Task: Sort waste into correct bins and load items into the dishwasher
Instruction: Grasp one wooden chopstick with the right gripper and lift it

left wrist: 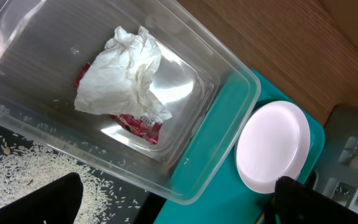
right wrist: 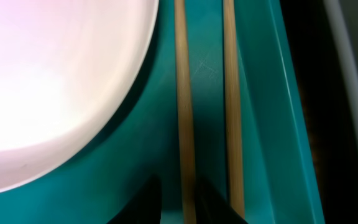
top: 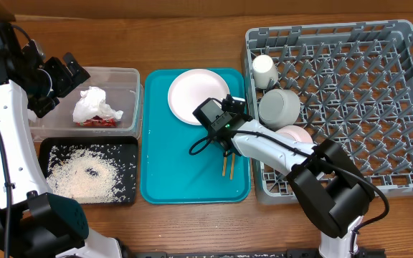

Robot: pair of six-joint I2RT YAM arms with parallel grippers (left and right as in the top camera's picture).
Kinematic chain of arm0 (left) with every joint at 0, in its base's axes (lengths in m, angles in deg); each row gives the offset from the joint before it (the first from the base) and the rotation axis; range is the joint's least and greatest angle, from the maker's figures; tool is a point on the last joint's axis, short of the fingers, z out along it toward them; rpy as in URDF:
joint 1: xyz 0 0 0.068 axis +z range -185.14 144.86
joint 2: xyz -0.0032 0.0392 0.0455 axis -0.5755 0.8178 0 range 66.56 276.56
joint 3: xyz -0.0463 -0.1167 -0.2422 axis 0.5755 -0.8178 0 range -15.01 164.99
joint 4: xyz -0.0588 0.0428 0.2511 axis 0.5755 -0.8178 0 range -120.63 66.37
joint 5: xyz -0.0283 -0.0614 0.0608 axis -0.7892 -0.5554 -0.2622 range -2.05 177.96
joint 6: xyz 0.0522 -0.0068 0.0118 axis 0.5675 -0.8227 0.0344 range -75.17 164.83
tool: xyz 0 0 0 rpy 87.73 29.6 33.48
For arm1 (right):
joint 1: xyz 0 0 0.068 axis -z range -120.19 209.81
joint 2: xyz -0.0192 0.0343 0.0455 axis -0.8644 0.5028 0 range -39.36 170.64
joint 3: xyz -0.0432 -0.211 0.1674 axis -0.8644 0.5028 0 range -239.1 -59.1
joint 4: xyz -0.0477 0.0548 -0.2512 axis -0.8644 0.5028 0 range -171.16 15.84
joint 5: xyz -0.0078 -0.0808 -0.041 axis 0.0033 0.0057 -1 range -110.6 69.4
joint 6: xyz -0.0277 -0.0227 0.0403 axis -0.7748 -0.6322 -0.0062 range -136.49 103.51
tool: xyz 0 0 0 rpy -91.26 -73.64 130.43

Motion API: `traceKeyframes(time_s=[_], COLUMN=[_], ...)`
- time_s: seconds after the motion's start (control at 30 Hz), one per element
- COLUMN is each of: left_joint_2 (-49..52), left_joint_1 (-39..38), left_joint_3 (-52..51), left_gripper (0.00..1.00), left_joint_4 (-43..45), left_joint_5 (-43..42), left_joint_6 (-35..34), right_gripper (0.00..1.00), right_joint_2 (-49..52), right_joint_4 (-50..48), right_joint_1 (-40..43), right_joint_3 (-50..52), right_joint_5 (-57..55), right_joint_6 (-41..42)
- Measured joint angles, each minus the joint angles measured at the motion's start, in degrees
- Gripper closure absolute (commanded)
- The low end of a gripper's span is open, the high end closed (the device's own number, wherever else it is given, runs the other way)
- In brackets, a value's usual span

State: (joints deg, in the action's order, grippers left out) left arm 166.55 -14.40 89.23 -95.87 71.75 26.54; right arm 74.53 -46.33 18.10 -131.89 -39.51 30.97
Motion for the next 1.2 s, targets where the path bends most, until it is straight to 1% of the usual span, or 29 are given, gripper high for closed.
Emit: traceKeyframes(time_s=[0.13, 0.2, 0.3, 0.33, 0.37, 0.6, 0.8, 0.93, 1.1, 1.2], left_joint_2=[0.0, 0.0, 0.0, 0.0, 0.0, 0.0, 0.0, 0.0, 0.0, 0.0], left_joint_1=[0.0, 0.0, 0.0, 0.0, 0.0, 0.0, 0.0, 0.0, 0.0, 0.0], left_joint_3=[0.0, 0.0, 0.0, 0.0, 0.0, 0.0, 0.0, 0.0, 0.0, 0.0], left_gripper=[0.0, 0.0, 0.0, 0.0, 0.0, 0.0, 0.0, 0.0, 0.0, 0.0], left_joint_4=[0.0, 0.0, 0.0, 0.0, 0.0, 0.0, 0.0, 0.0, 0.0, 0.0], left_joint_5=[0.0, 0.0, 0.0, 0.0, 0.0, 0.0, 0.0, 0.0, 0.0, 0.0], left_joint_6=[0.0, 0.0, 0.0, -0.02, 0.0, 0.0, 0.0, 0.0, 0.0, 0.0], right_gripper=[0.8, 0.82, 0.9, 0.95, 0.96, 0.96, 0.96, 0.96, 0.96, 0.96], right_joint_2=[0.79, 1.01, 1.03, 1.03, 1.05, 1.05, 0.7, -3.28, -13.2, -19.47], right_joint_4=[-0.76, -1.01, -0.98, -0.98, -0.98, -0.66, 3.65, 3.87, 4.39, 5.62], right_joint_1=[0.0, 0.0, 0.0, 0.0, 0.0, 0.0, 0.0, 0.0, 0.07, 0.42], right_joint_3=[0.0, 0.0, 0.0, 0.0, 0.0, -0.15, -1.14, -1.84, -3.63, -4.52], right_joint_5=[0.02, -0.63, -0.94, -0.98, -0.98, -1.03, -3.04, -4.0, -4.83, -7.48], right_joint_6=[0.13, 0.17, 0.35, 0.42, 0.48, 0.52, 0.28, -3.41, -8.15, -13.29])
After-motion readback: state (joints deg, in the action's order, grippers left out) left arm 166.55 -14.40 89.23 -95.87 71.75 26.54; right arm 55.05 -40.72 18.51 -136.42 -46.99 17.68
